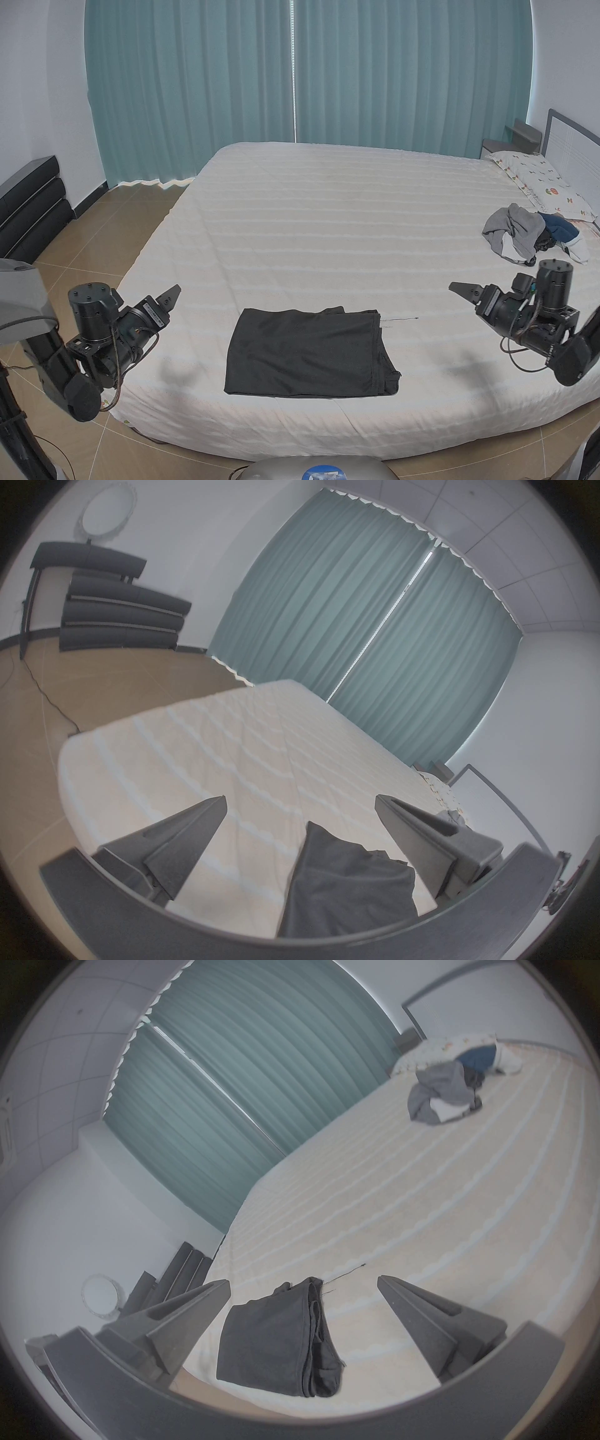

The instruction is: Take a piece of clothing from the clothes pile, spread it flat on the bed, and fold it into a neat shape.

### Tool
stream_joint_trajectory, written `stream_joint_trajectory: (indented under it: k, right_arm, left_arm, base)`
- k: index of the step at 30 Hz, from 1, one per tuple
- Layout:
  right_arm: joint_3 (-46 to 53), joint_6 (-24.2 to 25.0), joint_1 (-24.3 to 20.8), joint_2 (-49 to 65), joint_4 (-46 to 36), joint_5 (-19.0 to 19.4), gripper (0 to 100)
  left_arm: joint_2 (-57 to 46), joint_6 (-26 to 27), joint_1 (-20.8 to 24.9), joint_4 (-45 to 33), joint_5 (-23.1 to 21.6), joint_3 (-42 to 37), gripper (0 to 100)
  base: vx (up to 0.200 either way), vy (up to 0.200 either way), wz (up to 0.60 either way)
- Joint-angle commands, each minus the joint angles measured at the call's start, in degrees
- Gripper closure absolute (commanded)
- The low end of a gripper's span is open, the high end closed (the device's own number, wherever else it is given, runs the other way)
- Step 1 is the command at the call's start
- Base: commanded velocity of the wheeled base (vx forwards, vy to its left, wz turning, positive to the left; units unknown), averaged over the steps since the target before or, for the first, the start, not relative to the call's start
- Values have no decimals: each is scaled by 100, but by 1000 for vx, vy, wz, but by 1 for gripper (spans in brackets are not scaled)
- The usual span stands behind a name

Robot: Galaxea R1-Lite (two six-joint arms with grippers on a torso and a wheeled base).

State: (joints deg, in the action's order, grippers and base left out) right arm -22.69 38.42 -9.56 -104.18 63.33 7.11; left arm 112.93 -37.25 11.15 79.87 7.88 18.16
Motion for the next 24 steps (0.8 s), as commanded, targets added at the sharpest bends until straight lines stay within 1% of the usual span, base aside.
stream_joint_trajectory:
  k: [1, 3, 4, 6, 9, 10, 11, 12, 13, 14, 15, 18, 19, 20, 21, 23, 24]
  right_arm:
    - [775, -1048, 235, 3070, -1736, -183, 0]
    - [775, -1065, 244, 3132, -1798, -183, 0]
    - [783, -1399, 253, 4125, -2791, -157, 0]
    - [757, -1645, 253, 4942, -3626, -122, 0]
    - [687, -1935, 226, 5953, -4707, -69, 0]
    - [687, -2032, 209, 6182, -4927, -60, 0]
    - [704, -2234, 182, 6586, -5270, -60, 0]
    - [722, -2357, 174, 6788, -5437, -60, 0]
    - [731, -2550, 182, 7087, -5691, -60, 0]
    - [739, -2612, 182, 7192, -5779, -60, 0]
    - [748, -2779, 182, 7544, -6061, -60, 0]
    - [757, -2990, 174, 8168, -6579, -60, 0]
    - [748, -3131, 165, 8467, -6843, -69, 0]
    - [748, -3166, 165, 8537, -6896, -69, 0]
    - [722, -3385, 165, 8889, -7177, -69, 0]
    - [687, -3658, 138, 9196, -7414, -69, 0]
    - [687, -3658, 138, 9196, -7414, -69, 0]
  left_arm:
    - [-1871, 579, 185, -7, 935, -1096, 0]
    - [-1915, 588, 194, 2, 944, -1113, 0]
    - [-2531, 702, 300, -42, 1041, -1456, 0]
    - [-3005, 974, 352, -60, 1164, -1755, 0]
    - [-3629, 1247, 370, -174, 1392, -1816, 0]
    - [-3805, 1273, 370, -227, 1462, -1816, 0]
    - [-4139, 1405, 379, -394, 1638, -1816, 0]
    - [-4315, 1519, 379, -534, 1717, -1816, 0]
    - [-4622, 1739, 379, -815, 1805, -1816, 0]
    - [-4754, 1809, 379, -930, 1814, -1816, 0]
    - [-5255, 2029, 387, -1299, 1832, -1816, 0]
    - [-6231, 2442, 379, -1984, 1832, -1816, 0]
    - [-6697, 2688, 352, -2380, 1902, -1816, 0]
    - [-6811, 2759, 335, -2468, 1920, -1816, 0]
    - [-7453, 3049, 282, -2986, 2060, -1816, 0]
    - [-8252, 3374, 256, -3575, 2210, -1816, 0]
    - [-8252, 3374, 256, -3575, 2210, -1816, 0]
  base:
    - [0, 0, 0]
    - [0, 0, 0]
    - [0, 0, 0]
    - [0, 0, 0]
    - [0, 0, 0]
    - [0, 0, 0]
    - [0, 0, 0]
    - [0, 0, 0]
    - [0, 0, 0]
    - [0, 0, 0]
    - [0, 0, 0]
    - [0, 0, 0]
    - [0, 0, 0]
    - [0, 0, 0]
    - [0, 0, 0]
    - [0, 0, 0]
    - [0, 0, 0]
